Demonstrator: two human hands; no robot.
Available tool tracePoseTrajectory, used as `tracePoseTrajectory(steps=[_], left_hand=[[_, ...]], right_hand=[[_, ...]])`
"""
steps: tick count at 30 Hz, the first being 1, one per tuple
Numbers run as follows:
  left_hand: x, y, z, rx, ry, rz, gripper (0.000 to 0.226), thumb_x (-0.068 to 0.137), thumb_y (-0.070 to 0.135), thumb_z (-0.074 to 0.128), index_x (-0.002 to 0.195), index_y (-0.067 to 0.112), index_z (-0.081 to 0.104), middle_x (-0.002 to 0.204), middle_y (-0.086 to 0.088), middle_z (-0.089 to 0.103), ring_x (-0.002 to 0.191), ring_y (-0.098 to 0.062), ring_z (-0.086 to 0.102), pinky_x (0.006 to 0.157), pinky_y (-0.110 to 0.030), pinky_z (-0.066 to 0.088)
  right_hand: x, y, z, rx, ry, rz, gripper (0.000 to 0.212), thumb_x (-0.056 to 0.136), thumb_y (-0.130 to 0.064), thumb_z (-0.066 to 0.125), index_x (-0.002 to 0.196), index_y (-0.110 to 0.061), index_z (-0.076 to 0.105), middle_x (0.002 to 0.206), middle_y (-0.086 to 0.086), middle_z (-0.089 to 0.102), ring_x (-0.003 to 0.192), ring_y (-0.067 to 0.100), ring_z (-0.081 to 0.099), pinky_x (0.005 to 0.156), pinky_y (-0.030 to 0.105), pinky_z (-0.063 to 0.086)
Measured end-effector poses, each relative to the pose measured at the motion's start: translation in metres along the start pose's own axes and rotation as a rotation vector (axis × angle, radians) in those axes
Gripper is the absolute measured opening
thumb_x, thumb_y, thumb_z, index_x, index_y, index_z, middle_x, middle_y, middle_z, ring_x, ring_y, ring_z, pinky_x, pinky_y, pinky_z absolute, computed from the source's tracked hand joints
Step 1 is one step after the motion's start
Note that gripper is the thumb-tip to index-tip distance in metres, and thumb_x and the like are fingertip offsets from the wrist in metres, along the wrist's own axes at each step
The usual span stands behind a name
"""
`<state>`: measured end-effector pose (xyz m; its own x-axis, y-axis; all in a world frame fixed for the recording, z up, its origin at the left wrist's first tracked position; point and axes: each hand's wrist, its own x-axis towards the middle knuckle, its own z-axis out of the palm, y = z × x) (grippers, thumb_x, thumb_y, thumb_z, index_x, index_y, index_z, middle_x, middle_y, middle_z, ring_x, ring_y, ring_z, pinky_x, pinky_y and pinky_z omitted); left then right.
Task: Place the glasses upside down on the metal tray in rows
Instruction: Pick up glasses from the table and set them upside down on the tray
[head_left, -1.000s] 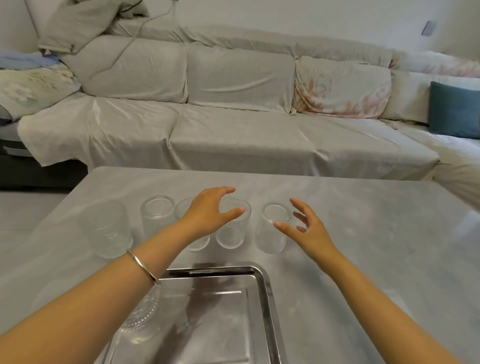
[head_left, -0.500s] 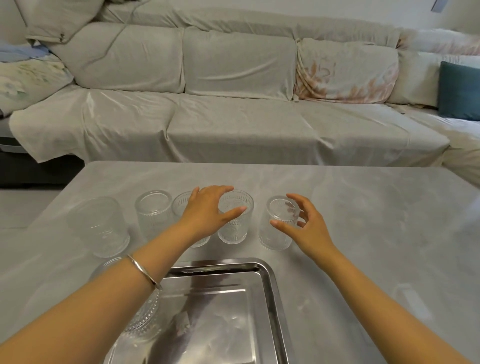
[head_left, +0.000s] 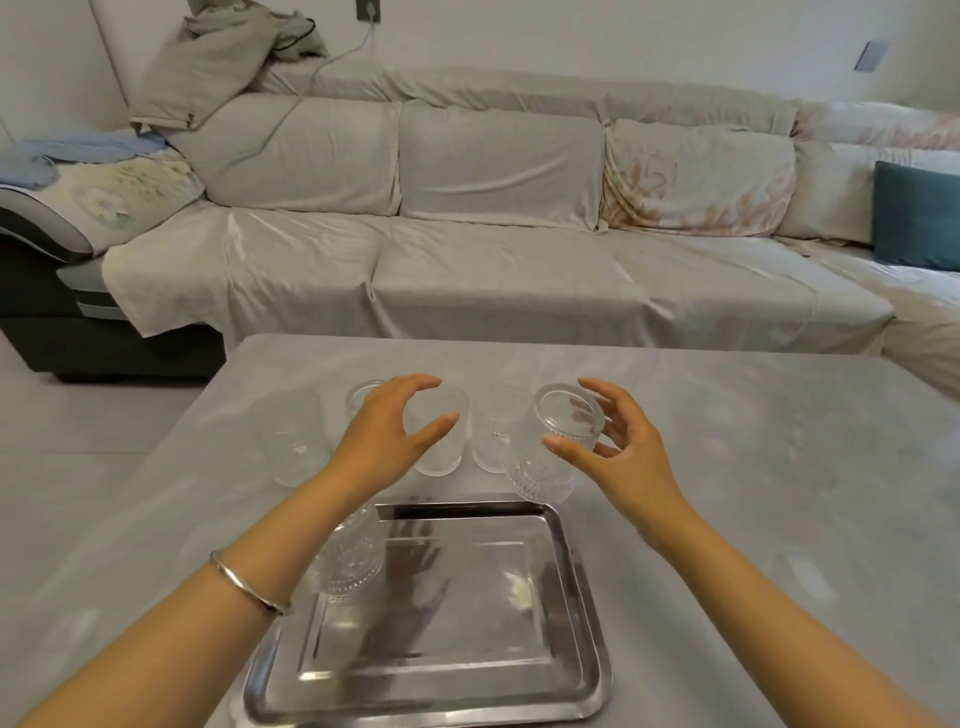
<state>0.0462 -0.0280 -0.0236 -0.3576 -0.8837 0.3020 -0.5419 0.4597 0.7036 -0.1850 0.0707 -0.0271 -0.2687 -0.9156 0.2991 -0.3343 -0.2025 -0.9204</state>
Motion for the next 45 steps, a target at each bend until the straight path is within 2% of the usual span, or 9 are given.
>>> tracePoseTrajectory(steps=[6,11,15,18,24,31,35,39,45], left_hand=[[-0.051,-0.025,-0.045,-0.025,-0.011,-0.095,0.047,0.081,0.044,0.063,0.124,0.029,0.052,0.130,0.010,0.051,0.120,-0.008,0.045,0.098,-0.023,0.031],[-0.085,-0.050,-0.059,-0.074,-0.064,-0.212,0.058,0.078,0.047,0.065,0.130,0.028,0.048,0.138,0.005,0.048,0.126,-0.015,0.043,0.100,-0.030,0.035],[-0.101,-0.057,-0.052,-0.172,-0.086,-0.269,0.065,0.076,0.046,0.068,0.133,0.026,0.045,0.139,0.002,0.048,0.125,-0.019,0.046,0.099,-0.032,0.041],[-0.104,-0.060,-0.047,-0.216,-0.061,-0.292,0.068,0.075,0.045,0.069,0.134,0.026,0.042,0.140,0.000,0.047,0.126,-0.021,0.046,0.101,-0.036,0.043],[-0.102,-0.061,-0.042,-0.241,-0.057,-0.329,0.075,0.073,0.047,0.070,0.137,0.026,0.038,0.140,-0.001,0.046,0.126,-0.022,0.045,0.102,-0.040,0.043],[-0.100,-0.064,-0.040,-0.254,-0.051,-0.327,0.071,0.072,0.046,0.072,0.133,0.028,0.041,0.136,0.000,0.049,0.121,-0.018,0.046,0.099,-0.035,0.043],[-0.099,-0.065,-0.038,-0.273,-0.052,-0.322,0.069,0.072,0.045,0.072,0.132,0.028,0.042,0.135,0.001,0.050,0.116,-0.014,0.046,0.098,-0.033,0.042],[-0.097,-0.064,-0.038,-0.284,-0.060,-0.319,0.069,0.071,0.045,0.073,0.132,0.029,0.043,0.134,0.002,0.051,0.119,-0.016,0.048,0.096,-0.030,0.042],[-0.095,-0.064,-0.041,-0.252,-0.095,-0.305,0.073,0.071,0.047,0.072,0.134,0.028,0.040,0.138,0.002,0.048,0.122,-0.017,0.047,0.097,-0.031,0.042]], right_hand=[[-0.026,-0.014,0.046,0.037,-0.109,0.023,0.067,0.054,-0.045,0.081,0.115,-0.044,0.051,0.124,-0.013,0.057,0.113,0.009,0.057,0.092,0.030,0.053],[-0.040,-0.012,0.078,0.013,-0.169,0.060,0.072,0.055,-0.047,0.080,0.120,-0.040,0.049,0.123,-0.017,0.055,0.114,0.008,0.056,0.093,0.028,0.051],[-0.049,-0.005,0.093,-0.004,-0.183,0.082,0.072,0.065,-0.030,0.084,0.128,-0.032,0.048,0.132,-0.008,0.053,0.120,0.014,0.053,0.098,0.033,0.051],[-0.052,0.000,0.100,-0.021,-0.185,0.097,0.072,0.065,-0.029,0.084,0.127,-0.035,0.047,0.132,-0.009,0.052,0.120,0.014,0.052,0.097,0.026,0.048],[-0.055,0.008,0.106,-0.006,-0.190,0.123,0.077,0.055,-0.045,0.079,0.125,-0.037,0.047,0.131,-0.010,0.051,0.120,0.015,0.051,0.088,0.013,0.043],[-0.055,0.017,0.114,-0.030,-0.195,0.143,0.077,0.067,-0.027,0.083,0.134,-0.030,0.046,0.139,-0.004,0.048,0.122,0.012,0.047,0.080,-0.002,0.041],[-0.053,0.015,0.118,-0.031,-0.206,0.146,0.077,0.068,-0.026,0.083,0.135,-0.028,0.045,0.141,-0.002,0.047,0.125,0.013,0.047,0.084,0.002,0.040],[-0.055,0.015,0.119,-0.029,-0.205,0.143,0.076,0.069,-0.027,0.082,0.135,-0.029,0.044,0.144,-0.001,0.045,0.126,0.015,0.046,0.095,0.016,0.039],[-0.055,0.016,0.120,-0.035,-0.224,0.129,0.077,0.068,-0.032,0.081,0.132,-0.035,0.040,0.144,-0.003,0.043,0.128,0.017,0.045,0.103,0.028,0.041]])
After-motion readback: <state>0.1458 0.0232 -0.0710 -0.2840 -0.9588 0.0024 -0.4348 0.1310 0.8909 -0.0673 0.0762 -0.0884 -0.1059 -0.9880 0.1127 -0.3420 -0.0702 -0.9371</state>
